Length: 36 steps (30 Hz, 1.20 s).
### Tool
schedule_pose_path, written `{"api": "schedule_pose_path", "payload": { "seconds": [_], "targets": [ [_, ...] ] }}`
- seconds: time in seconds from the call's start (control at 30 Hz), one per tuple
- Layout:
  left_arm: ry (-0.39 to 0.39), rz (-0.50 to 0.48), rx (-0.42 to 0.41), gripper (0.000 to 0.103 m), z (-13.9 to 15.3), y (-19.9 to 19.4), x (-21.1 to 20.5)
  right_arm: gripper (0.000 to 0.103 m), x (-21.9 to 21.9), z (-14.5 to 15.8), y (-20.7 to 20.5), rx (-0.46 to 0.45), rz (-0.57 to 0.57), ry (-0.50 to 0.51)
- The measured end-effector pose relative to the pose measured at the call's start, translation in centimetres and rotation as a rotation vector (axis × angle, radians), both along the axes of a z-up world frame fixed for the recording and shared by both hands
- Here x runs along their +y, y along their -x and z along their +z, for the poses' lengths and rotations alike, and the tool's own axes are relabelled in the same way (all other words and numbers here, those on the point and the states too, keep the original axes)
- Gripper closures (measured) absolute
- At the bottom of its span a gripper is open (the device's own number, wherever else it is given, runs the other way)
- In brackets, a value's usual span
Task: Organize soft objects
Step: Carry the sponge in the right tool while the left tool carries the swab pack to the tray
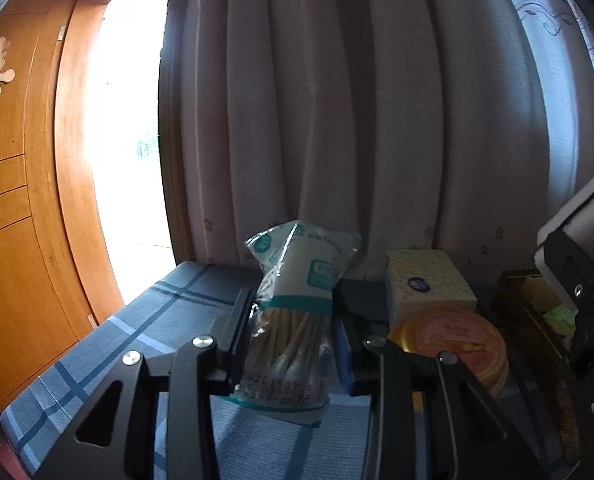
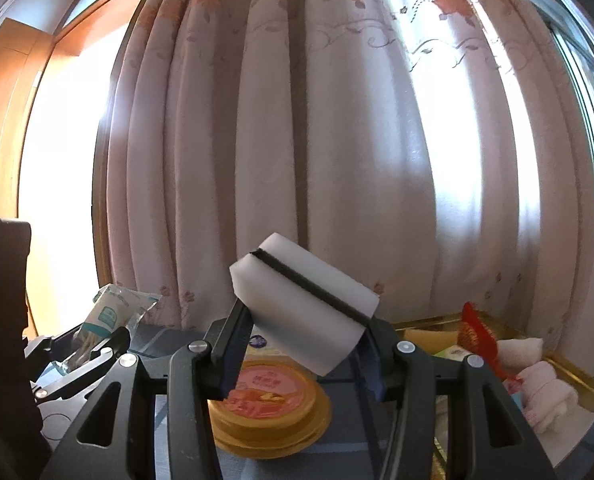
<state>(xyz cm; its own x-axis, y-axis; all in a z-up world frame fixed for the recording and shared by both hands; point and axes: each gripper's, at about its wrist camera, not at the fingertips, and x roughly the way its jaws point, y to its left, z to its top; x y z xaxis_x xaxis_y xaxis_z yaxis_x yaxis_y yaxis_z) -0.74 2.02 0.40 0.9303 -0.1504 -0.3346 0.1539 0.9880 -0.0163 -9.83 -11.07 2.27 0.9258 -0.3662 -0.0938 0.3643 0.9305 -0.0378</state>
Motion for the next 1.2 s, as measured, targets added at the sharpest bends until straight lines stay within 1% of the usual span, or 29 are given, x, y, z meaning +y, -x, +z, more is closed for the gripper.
{"api": "schedule_pose_path", "payload": {
  "seconds": [0.37,0.5,1.2],
  "targets": [
    [0.005,-0.040,0.008,0.068,0.0,1.2,-2.9,0.051,-2.3,0.3,1.9,-0.024,-0.065,0.013],
    [-0.008,-0.058,-0.002,0.068,0.2,1.8,-4.0,0.051,-2.8,0.2,2.5,-0.029,-0.079,0.016],
    [-0.008,-0.181,-0.008,0.068,0.4,4.7,-9.5,0.051,-7.0,0.7,5.3,-0.055,-0.169,0.004]
  ]
}}
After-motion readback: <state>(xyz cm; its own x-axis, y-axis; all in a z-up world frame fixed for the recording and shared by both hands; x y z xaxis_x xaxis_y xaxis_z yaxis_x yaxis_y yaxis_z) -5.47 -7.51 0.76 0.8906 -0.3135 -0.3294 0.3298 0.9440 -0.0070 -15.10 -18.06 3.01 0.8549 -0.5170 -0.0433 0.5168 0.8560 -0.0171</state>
